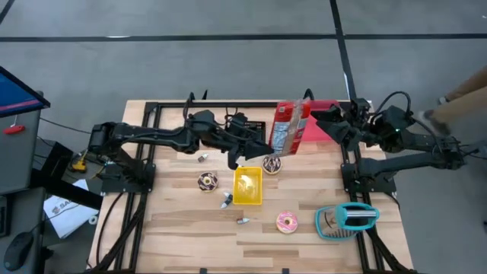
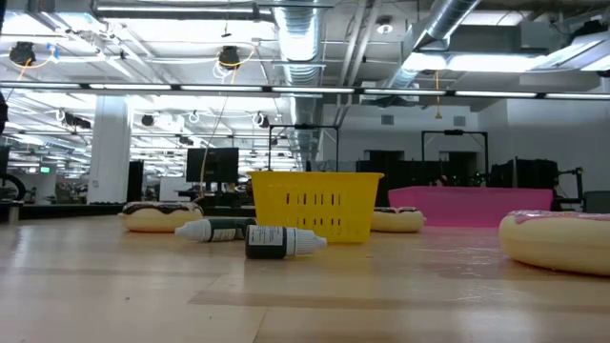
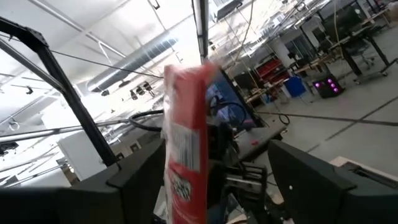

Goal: Pick & Place Food Item
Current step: Put the red popcorn bag into the pink bin

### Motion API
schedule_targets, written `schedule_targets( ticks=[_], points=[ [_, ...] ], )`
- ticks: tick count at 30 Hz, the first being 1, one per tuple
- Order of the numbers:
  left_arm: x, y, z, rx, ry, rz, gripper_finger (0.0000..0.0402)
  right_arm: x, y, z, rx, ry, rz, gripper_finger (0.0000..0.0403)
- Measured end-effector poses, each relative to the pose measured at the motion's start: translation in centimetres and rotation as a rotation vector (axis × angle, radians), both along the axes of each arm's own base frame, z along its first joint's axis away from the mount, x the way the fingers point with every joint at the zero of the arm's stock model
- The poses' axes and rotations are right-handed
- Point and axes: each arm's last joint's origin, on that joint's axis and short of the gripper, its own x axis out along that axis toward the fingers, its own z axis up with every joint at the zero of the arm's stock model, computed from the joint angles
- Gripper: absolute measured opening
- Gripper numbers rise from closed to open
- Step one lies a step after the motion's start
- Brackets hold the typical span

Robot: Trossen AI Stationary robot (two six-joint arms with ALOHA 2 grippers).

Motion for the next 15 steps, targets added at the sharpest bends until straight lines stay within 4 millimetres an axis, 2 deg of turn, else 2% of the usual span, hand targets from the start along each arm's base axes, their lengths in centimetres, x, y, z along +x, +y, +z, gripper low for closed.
schedule_targets(
  ticks=[5,15],
  points=[
    [0.8,0.0,-0.8,-0.032,0.001,-0.008,0.0000,1.0,0.0,0.1,-0.017,-0.021,0.011,0.0276],
    [1.0,0.0,-1.1,-0.045,0.008,-0.012,0.0000,2.6,0.0,-0.1,-0.027,-0.034,0.023,0.0276]
  ],
)
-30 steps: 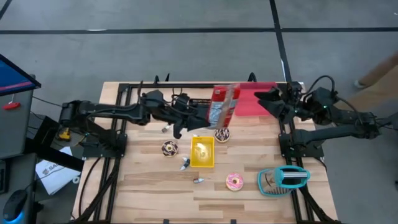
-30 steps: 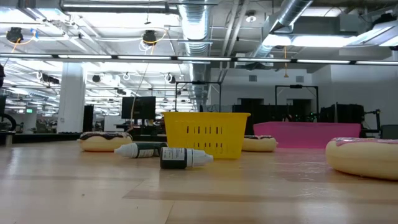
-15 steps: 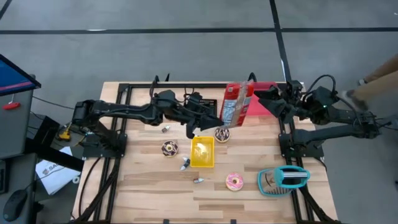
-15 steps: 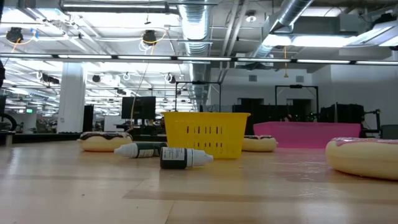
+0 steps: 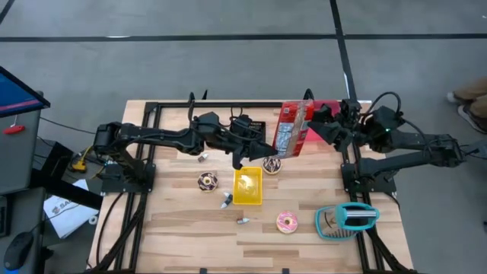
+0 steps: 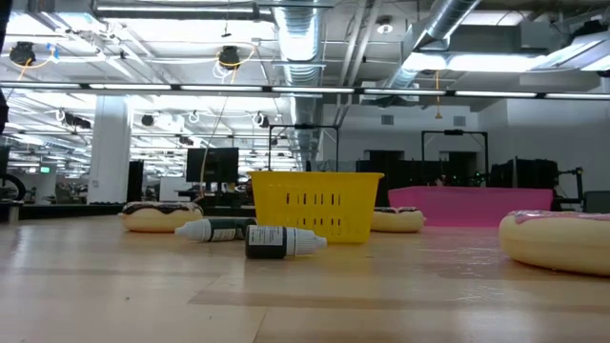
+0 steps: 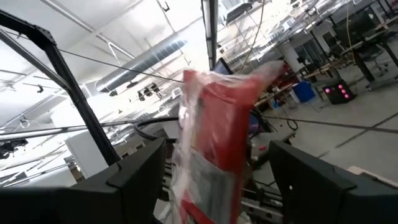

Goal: Pick & Place Food Item
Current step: Put the red popcorn bag into the pink bin

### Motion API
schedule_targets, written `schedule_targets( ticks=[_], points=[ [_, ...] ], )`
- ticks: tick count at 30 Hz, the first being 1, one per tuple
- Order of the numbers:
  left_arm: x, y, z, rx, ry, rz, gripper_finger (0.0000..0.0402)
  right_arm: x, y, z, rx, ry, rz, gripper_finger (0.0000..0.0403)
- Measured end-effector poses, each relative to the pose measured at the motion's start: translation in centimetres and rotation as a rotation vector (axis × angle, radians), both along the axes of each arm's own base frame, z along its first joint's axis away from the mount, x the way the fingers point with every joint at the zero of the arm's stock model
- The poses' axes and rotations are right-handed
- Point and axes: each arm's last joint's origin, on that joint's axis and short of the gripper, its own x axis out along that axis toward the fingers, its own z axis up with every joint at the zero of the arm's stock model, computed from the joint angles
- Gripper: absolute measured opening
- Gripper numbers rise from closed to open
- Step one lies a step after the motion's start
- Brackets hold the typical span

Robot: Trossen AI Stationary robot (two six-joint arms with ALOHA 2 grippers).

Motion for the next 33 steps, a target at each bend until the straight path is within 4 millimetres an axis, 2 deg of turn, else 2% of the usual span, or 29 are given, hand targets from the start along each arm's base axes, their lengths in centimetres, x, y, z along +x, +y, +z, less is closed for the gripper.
schedule_targets(
  ticks=[8,13,18,27,33],
  points=[
    [0.00,0.00,0.01,-0.003,0.000,-0.001,0.0000,0.43,0.04,0.31,-0.003,-0.051,0.023,0.0273],
    [0.00,0.00,0.02,-0.003,-0.001,-0.001,0.0000,0.61,0.03,0.24,0.012,-0.048,0.029,0.0251],
    [0.00,0.00,0.02,-0.003,-0.001,-0.001,0.0000,0.60,0.03,0.25,0.018,-0.050,0.031,0.0202],
    [-0.03,-0.01,0.05,-0.003,-0.003,-0.004,0.0000,0.59,0.03,0.27,0.014,-0.052,0.029,0.0089],
    [-0.04,-0.01,0.07,-0.003,-0.003,-0.005,0.0003,0.57,0.03,0.32,0.006,-0.057,0.027,0.0040]
  ],
)
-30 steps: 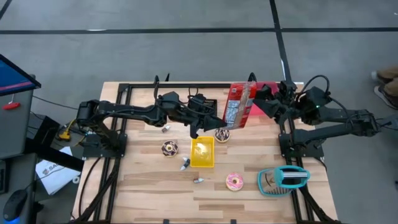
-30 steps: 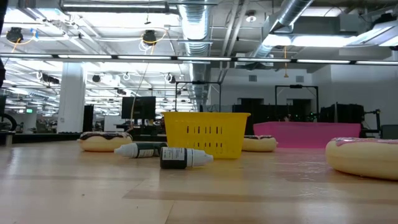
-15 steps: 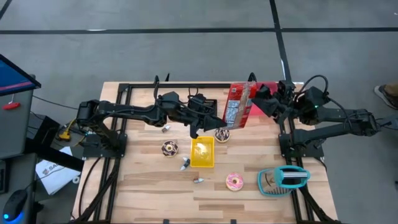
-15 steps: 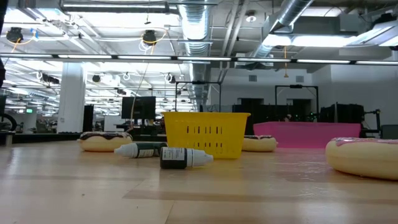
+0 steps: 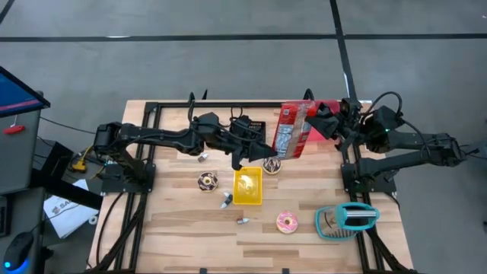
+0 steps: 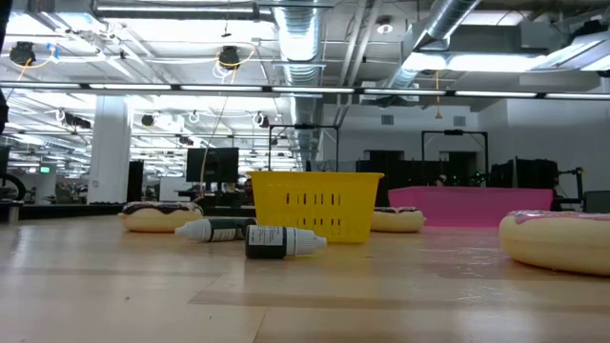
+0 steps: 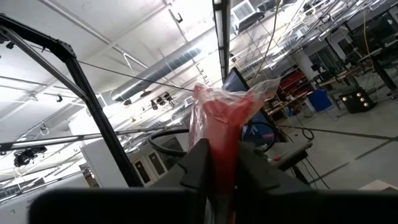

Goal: Pick & Place Food Item
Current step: Put the red popcorn bag into the pink bin

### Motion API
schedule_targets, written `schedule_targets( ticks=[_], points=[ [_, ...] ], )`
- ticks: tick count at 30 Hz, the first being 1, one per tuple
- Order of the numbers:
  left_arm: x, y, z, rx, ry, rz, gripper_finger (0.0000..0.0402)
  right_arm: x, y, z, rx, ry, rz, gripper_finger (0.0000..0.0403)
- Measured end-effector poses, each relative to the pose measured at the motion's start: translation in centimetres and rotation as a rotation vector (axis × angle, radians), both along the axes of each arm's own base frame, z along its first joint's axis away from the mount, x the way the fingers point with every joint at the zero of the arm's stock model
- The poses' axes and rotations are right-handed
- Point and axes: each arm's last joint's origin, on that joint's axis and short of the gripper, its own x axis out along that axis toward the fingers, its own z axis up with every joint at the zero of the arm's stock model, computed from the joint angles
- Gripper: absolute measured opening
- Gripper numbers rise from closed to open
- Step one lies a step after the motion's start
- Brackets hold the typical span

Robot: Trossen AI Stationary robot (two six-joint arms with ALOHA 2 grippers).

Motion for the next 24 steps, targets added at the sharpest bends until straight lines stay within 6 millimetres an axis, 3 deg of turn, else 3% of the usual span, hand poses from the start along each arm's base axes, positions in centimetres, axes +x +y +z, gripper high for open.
schedule_targets(
  ticks=[5,10,17,24],
  points=[
    [0.0,0.0,0.0,0.008,-0.004,0.000,0.0005,-0.1,0.0,0.2,-0.013,-0.018,-0.005,0.0011],
    [-0.1,0.0,0.1,0.013,-0.011,0.002,0.0021,-0.2,0.0,0.4,-0.020,-0.041,-0.007,0.0009],
    [-0.3,0.0,0.4,0.017,-0.014,-0.009,0.0114,-0.1,0.3,0.3,-0.020,-0.040,0.006,0.0010],
    [-1.9,0.1,1.8,0.118,-0.013,0.006,0.0203,-0.1,0.3,0.3,-0.021,-0.039,0.006,0.0010]
  ],
)
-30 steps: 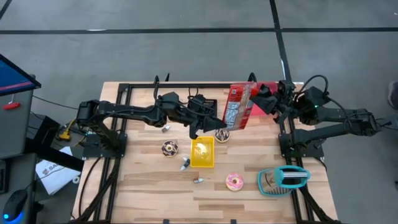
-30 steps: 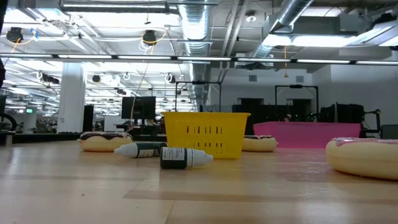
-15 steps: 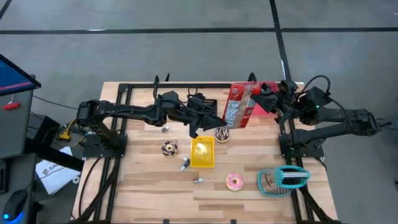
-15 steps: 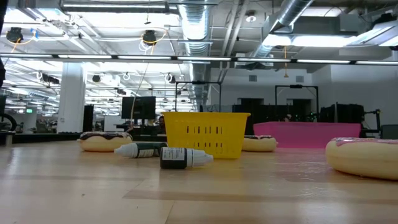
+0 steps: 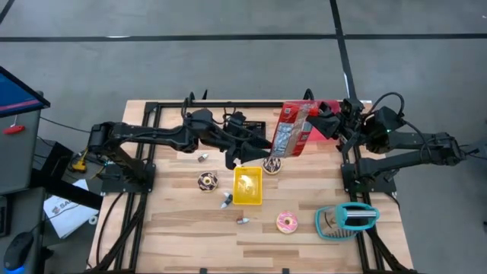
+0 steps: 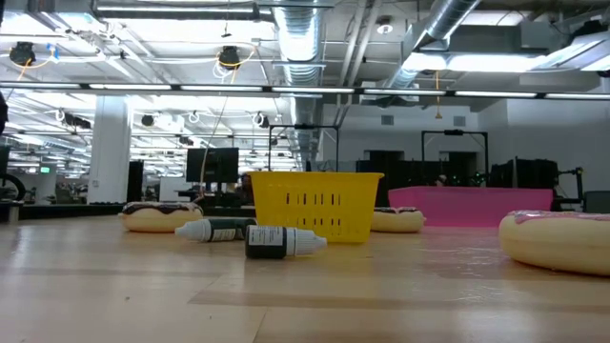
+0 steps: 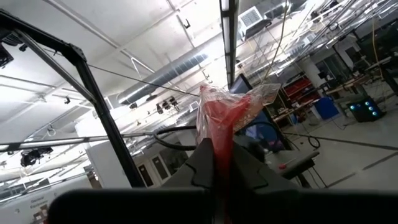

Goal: Pick & Place Food Item
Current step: Put the red popcorn bag into the pink bin

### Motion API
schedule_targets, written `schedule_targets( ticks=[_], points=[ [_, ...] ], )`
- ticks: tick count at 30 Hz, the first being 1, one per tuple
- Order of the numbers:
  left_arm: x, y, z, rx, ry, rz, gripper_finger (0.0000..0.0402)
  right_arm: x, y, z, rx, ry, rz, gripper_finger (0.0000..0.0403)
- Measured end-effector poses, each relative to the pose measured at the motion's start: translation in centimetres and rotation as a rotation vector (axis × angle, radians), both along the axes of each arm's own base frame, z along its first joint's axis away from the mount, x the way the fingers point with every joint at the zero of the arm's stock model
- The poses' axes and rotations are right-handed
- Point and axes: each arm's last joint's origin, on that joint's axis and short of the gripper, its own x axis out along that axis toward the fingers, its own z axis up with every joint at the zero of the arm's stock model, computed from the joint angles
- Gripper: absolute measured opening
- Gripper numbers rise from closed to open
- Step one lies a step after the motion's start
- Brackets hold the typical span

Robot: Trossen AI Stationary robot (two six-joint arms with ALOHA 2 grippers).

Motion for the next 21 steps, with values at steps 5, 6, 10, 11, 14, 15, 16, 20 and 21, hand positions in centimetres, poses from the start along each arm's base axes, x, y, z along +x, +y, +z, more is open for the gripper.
schedule_targets(
  ticks=[5,6,10,11,14,15,16,20,21],
  points=[
    [-2.8,0.6,1.1,0.122,0.139,0.115,0.0228,0.0,-0.2,-0.2,-0.015,0.031,-0.021,0.0010],
    [-3.4,0.8,1.2,0.154,0.178,0.163,0.0229,-0.1,-0.3,-0.4,-0.014,0.050,-0.030,0.0010],
    [-7.1,1.2,1.9,0.257,0.339,0.359,0.0229,-0.5,-1.0,-1.3,0.029,0.165,-0.114,0.0009],
    [-8.1,1.2,2.0,0.279,0.385,0.404,0.0228,-0.7,-1.2,-1.6,0.046,0.201,-0.143,0.0009],
    [-10.5,1.4,2.4,0.300,0.475,0.509,0.0226,-1.1,-2.0,-2.5,0.116,0.300,-0.251,0.0009],
    [-11.2,1.5,2.6,0.303,0.490,0.535,0.0226,-1.3,-2.2,-2.9,0.138,0.338,-0.294,0.0009],
    [-11.9,1.4,2.7,0.310,0.513,0.556,0.0226,-1.3,-2.5,-3.3,0.152,0.379,-0.341,0.0009],
    [-13.6,1.3,2.7,0.336,0.579,0.633,0.0226,-1.6,-3.5,-4.7,0.169,0.616,-0.535,0.0009],
    [-13.7,1.3,2.6,0.340,0.586,0.645,0.0226,-1.7,-3.8,-4.7,0.172,0.669,-0.575,0.0009]
  ],
)
